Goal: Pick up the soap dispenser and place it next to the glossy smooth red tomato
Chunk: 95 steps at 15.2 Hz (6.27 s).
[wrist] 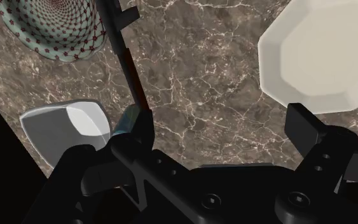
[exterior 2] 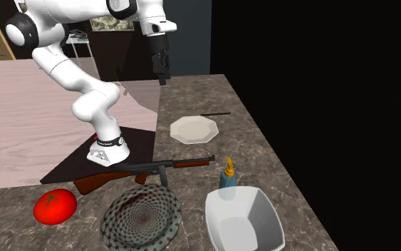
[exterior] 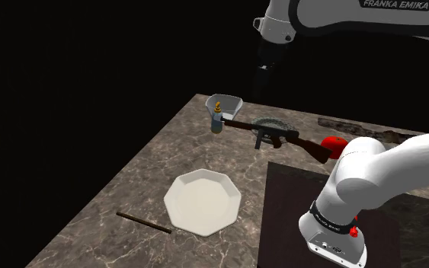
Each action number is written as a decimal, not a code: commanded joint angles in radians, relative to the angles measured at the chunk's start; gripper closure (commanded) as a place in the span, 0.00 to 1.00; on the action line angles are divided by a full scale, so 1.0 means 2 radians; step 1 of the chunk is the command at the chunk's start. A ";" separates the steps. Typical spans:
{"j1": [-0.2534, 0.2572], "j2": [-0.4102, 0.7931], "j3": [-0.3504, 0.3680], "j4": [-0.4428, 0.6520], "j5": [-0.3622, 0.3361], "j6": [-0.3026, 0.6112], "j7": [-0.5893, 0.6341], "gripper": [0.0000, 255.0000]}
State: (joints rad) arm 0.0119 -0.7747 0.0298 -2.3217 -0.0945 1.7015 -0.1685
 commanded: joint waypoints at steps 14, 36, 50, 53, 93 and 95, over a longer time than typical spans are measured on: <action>-0.003 0.258 -0.057 0.114 -0.052 0.073 -0.141 0.00; -0.024 0.649 -0.072 0.414 -0.092 0.081 -0.302 0.00; -0.027 0.652 -0.073 0.397 -0.094 0.102 -0.301 1.00; -0.027 0.652 -0.073 0.397 -0.094 0.102 -0.301 1.00; -0.024 0.632 -0.076 0.599 -0.087 -0.111 -0.361 1.00; -0.024 0.637 -0.077 0.620 -0.087 -0.127 -0.366 1.00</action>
State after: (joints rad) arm -0.0369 0.4947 -0.1231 -1.1060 -0.2676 1.4665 -0.8957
